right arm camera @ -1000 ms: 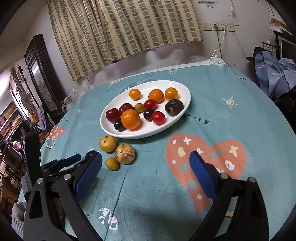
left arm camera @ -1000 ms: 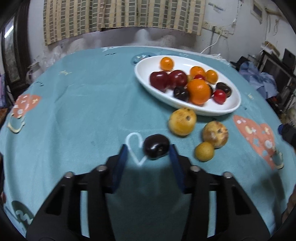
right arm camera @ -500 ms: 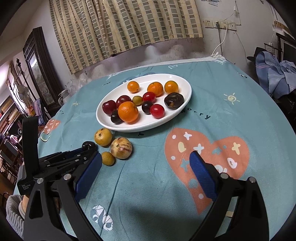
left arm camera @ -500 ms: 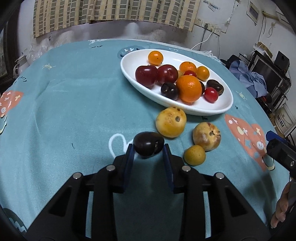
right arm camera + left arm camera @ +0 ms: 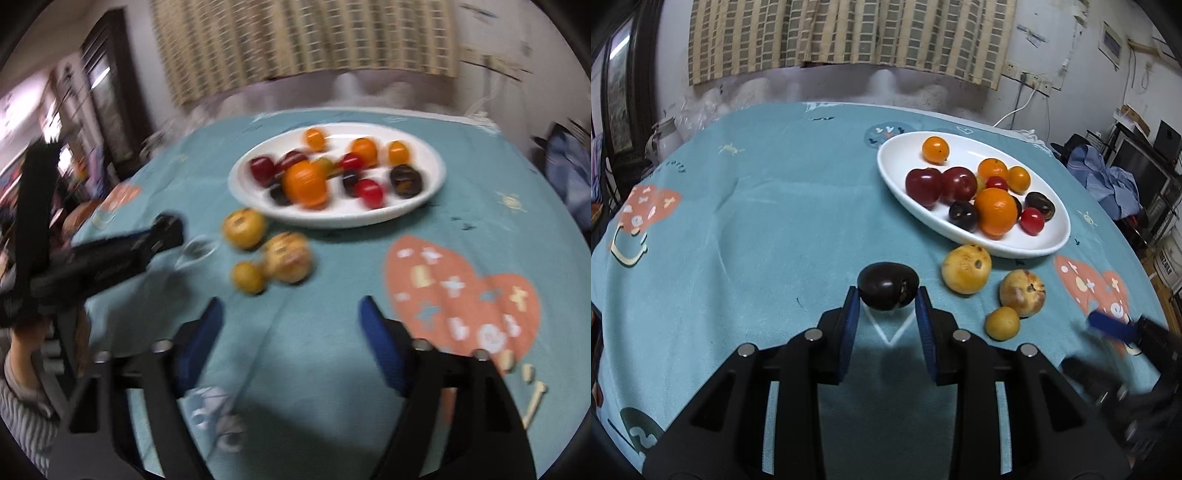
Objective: Organize fruits
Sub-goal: 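Grasp the black plum with the left tool while the right tool grasps the small yellow fruit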
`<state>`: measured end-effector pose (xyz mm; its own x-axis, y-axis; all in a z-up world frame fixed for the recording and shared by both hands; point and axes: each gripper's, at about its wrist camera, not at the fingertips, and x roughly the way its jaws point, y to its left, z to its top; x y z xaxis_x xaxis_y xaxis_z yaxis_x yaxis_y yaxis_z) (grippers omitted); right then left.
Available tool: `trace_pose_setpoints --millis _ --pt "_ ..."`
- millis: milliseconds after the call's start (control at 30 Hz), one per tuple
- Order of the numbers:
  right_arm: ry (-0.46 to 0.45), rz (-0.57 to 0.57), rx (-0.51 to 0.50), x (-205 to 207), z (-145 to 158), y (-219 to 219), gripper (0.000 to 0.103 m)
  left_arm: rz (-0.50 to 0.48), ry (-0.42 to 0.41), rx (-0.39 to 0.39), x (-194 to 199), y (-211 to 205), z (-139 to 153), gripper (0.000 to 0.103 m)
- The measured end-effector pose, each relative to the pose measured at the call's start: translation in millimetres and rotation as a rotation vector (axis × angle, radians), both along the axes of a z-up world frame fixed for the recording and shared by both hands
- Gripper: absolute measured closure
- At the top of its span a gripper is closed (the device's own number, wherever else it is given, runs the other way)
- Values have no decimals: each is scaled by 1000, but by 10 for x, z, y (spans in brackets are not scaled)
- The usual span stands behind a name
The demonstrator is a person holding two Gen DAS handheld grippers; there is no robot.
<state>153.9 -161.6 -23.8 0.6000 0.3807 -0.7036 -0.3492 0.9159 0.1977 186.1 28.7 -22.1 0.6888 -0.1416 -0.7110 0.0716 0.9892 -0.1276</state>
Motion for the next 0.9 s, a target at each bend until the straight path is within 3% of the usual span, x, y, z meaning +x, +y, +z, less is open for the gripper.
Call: trace_pose_setpoints --millis 167,467,633,800,900 --pt "32 65 -14 85 -50 285 45 4 7 -19 11 34 -11 71" --pt "94 16 -14 459 -184 442 60 11 18 -31 43 61 -26 71" --pt "102 11 2 488 -201 405 76 1 31 -22 63 35 -52 71" --pt "73 29 -8 317 -102 327 76 -21 57 1 52 -37 -120 71" --pt "-16 -1 -8 104 149 131 76 -28 34 3 -35 -78 -84 71"
